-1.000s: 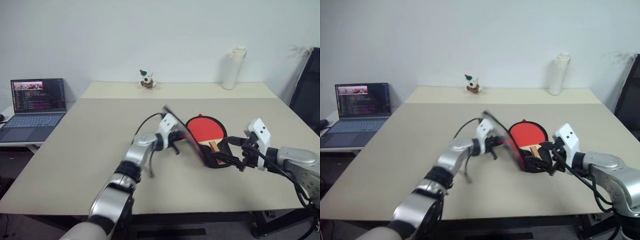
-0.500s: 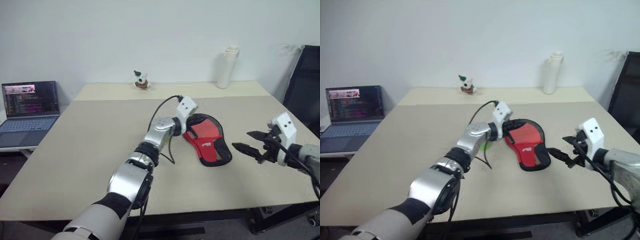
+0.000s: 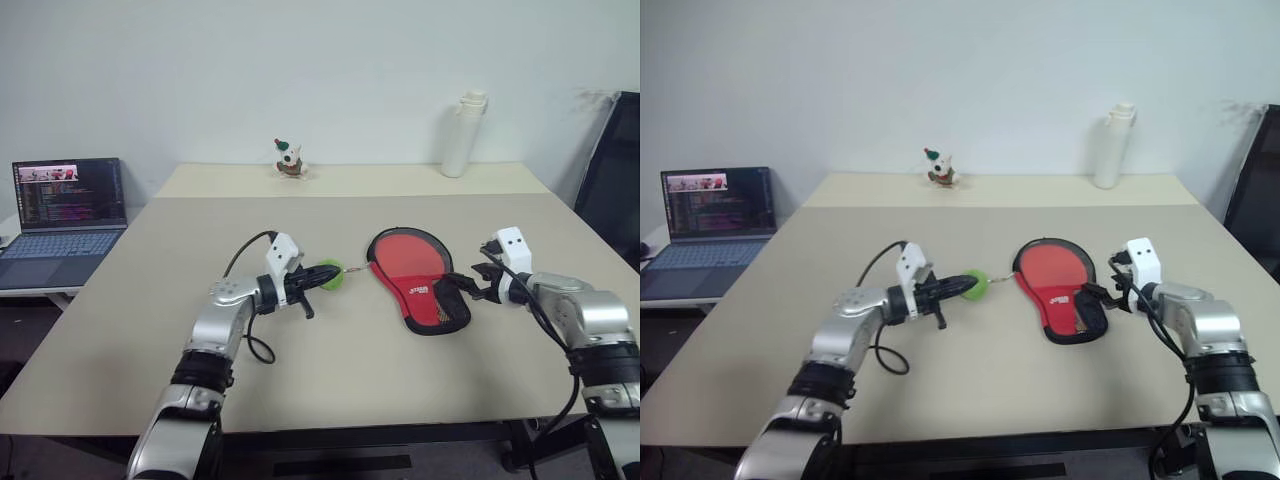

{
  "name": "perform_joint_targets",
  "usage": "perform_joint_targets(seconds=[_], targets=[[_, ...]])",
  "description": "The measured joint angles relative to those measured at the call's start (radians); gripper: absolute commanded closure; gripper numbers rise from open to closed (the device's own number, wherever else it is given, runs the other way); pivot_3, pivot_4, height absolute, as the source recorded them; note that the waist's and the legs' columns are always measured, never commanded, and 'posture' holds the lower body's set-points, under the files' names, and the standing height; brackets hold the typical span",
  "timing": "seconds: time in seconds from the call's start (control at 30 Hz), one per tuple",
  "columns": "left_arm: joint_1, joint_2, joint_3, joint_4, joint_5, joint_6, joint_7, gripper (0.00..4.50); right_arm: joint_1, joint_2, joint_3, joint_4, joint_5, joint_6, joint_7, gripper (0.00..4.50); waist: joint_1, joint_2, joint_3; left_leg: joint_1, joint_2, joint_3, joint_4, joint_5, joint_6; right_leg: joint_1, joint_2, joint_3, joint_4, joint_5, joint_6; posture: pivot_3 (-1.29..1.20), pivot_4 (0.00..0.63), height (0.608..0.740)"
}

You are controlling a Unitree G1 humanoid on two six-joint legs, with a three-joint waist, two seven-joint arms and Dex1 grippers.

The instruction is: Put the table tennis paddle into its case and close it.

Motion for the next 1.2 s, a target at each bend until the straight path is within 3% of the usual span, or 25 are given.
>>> perform_joint_targets(seconds=[0.2, 0.37, 0.47, 0.83, 0.87, 1.1, 1.2], targets=[[0.048, 0.005, 0.0, -0.11, -0.017, 0.067, 0.04, 4.47, -0.047, 0.044, 0.016, 0.183, -0.062, -0.089, 0.043, 0.0, -0.008, 0.0, 0.0, 0.002, 0.001, 0.001, 0.0, 0.0, 0.0, 0.0, 0.001, 0.0, 0.001, 0.0, 0.0, 0.0, 0.15, 0.74], [0.049, 0.015, 0.0, -0.114, -0.017, 0.075, 0.052, 4.47, -0.06, 0.071, 0.016, 0.218, -0.082, -0.12, 0.06, 0.0, -0.013, 0.0, 0.0, 0.003, 0.002, 0.001, 0.0, 0.0, 0.0, 0.001, 0.002, 0.0, 0.002, 0.0, 0.0, 0.0, 0.15, 0.74], [0.049, 0.016, -0.001, -0.114, -0.017, 0.075, 0.056, 4.5, -0.06, 0.084, 0.018, 0.217, -0.104, -0.125, 0.063, 0.65, -0.014, 0.0, 0.0, 0.004, 0.002, 0.002, 0.0, 0.0, 0.0, 0.001, 0.002, 0.0, 0.002, 0.0, 0.0, 0.0, 0.15, 0.74], [0.052, 0.022, -0.003, -0.115, -0.017, 0.07, 0.054, 4.5, -0.037, 0.151, 0.042, 0.128, -0.136, -0.074, 0.077, 4.33, -0.02, 0.0, -0.002, 0.007, 0.005, 0.003, 0.0, 0.0, 0.0, 0.002, 0.005, 0.001, 0.003, 0.001, -0.001, 0.0, 0.15, 0.74], [0.057, 0.026, -0.003, -0.116, -0.017, 0.07, 0.051, 4.5, -0.037, 0.154, 0.039, 0.119, -0.136, -0.061, 0.075, 4.49, -0.022, 0.0, -0.002, 0.007, 0.005, 0.003, 0.0, 0.0, 0.0, 0.003, 0.005, 0.001, 0.003, 0.001, -0.001, 0.0, 0.15, 0.74], [0.133, 0.108, -0.011, -0.207, -0.083, 0.131, -0.069, 4.5, -0.008, 0.19, -0.037, 0.003, -0.09, 0.114, 0.029, 4.49, -0.028, -0.001, -0.003, 0.006, 0.007, 0.002, -0.001, 0.0, 0.0, 0.002, 0.006, 0.001, 0.002, 0.001, -0.002, 0.0, 0.15, 0.74], [0.197, 0.218, -0.017, -0.285, -0.14, 0.188, -0.184, 4.5, 0.053, 0.231, -0.081, -0.164, -0.045, 0.261, -0.032, 4.49, -0.036, -0.001, -0.003, 0.005, 0.008, 0.0, -0.003, 0.0, 0.0, 0.0, 0.007, 0.002, 0.003, 0.0, -0.004, 0.0, 0.15, 0.74]])
